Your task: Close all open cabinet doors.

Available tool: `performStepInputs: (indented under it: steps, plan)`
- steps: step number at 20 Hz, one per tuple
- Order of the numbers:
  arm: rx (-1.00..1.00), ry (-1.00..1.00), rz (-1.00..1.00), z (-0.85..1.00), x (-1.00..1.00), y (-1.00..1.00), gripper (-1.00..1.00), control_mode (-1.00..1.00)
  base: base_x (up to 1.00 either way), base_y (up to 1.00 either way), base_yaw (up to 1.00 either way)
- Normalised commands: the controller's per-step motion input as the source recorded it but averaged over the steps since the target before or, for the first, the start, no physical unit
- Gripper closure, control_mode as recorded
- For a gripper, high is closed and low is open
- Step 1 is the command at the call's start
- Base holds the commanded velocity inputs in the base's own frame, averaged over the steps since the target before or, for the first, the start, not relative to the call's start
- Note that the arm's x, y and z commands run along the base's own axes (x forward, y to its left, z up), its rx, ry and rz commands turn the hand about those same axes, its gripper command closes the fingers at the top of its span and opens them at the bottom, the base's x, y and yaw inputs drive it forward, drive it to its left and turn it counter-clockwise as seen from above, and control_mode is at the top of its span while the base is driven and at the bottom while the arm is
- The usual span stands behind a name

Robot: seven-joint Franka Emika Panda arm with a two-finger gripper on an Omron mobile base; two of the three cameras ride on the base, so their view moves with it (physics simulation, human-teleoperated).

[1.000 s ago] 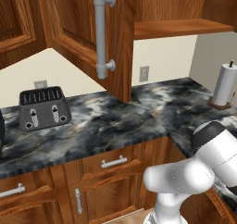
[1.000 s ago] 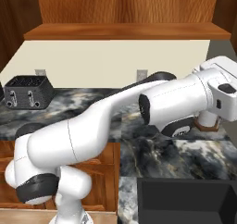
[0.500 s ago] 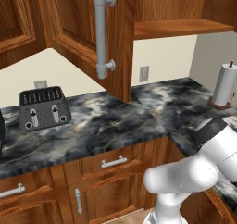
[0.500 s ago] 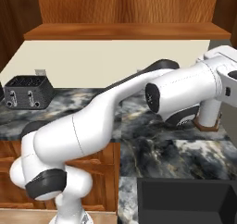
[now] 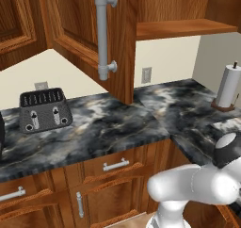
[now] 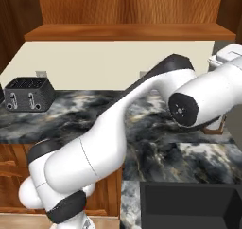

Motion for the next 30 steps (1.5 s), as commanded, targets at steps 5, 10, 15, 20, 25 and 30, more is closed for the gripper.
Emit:
performStepInputs:
  steps: [5,10,15,20,25,30]
  plan:
    - [0.0,0.02,0.14,-0.03,0.0,-0.05,-1.0,-1.0,0.0,0.0,0.0]
    - [0.01,0.08,0.17,-0.15,0.17,0.0,-1.0,-1.0,0.0,0.0,0.0]
    - [0.03,0.09,0.2,-0.13,0.27,-0.06,-1.0,-1.0,0.0,0.0,0.0]
    - [0.03,0.07,0.21,-0.08,0.24,-0.06,-1.0,-1.0,0.0,0.0,0.0]
    - [0.03,0.05,0.22,-0.08,0.22,-0.08,-1.0,-1.0,0.0,0.0,0.0]
    - [0.03,0.05,0.22,-0.09,0.23,-0.08,-1.0,-1.0,0.0,0.0,0.0]
